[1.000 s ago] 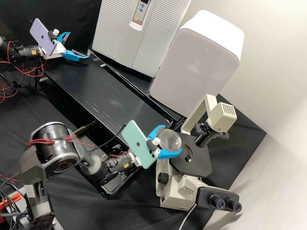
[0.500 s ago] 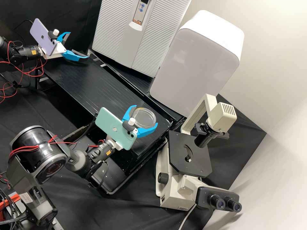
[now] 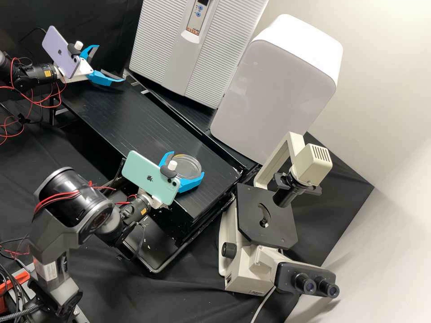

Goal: Place the petri dish on the bench

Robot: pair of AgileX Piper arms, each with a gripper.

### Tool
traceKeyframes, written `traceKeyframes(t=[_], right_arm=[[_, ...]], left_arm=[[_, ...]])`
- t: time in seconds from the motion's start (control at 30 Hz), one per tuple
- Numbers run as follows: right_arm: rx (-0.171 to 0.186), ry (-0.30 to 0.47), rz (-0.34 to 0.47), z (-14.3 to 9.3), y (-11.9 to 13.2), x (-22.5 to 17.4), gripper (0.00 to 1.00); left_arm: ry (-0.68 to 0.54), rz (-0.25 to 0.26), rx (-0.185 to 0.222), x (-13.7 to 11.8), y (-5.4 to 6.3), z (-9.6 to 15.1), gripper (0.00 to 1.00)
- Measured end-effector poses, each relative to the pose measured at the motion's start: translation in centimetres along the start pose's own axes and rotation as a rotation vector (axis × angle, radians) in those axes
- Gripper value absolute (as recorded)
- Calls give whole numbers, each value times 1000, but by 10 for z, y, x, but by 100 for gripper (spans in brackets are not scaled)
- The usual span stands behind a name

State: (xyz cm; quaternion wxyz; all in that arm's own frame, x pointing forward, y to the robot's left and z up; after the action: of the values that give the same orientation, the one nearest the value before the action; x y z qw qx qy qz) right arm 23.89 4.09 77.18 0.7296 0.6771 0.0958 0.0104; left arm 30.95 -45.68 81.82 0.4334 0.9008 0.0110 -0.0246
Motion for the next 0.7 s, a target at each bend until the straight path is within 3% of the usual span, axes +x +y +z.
traceKeyframes(t=[0.27, 0.3, 0.7], right_arm=[[4, -17, 16, 6, -3, 8, 0], [4, -19, 13, 7, -4, 9, 100], [-40, -48, 30, 10, -3, 12, 100]], left_arm=[[0, 0, 0, 0, 0, 0, 100], [0, 0, 0, 0, 0, 0, 100], [0, 0, 0, 0, 0, 0, 100]])
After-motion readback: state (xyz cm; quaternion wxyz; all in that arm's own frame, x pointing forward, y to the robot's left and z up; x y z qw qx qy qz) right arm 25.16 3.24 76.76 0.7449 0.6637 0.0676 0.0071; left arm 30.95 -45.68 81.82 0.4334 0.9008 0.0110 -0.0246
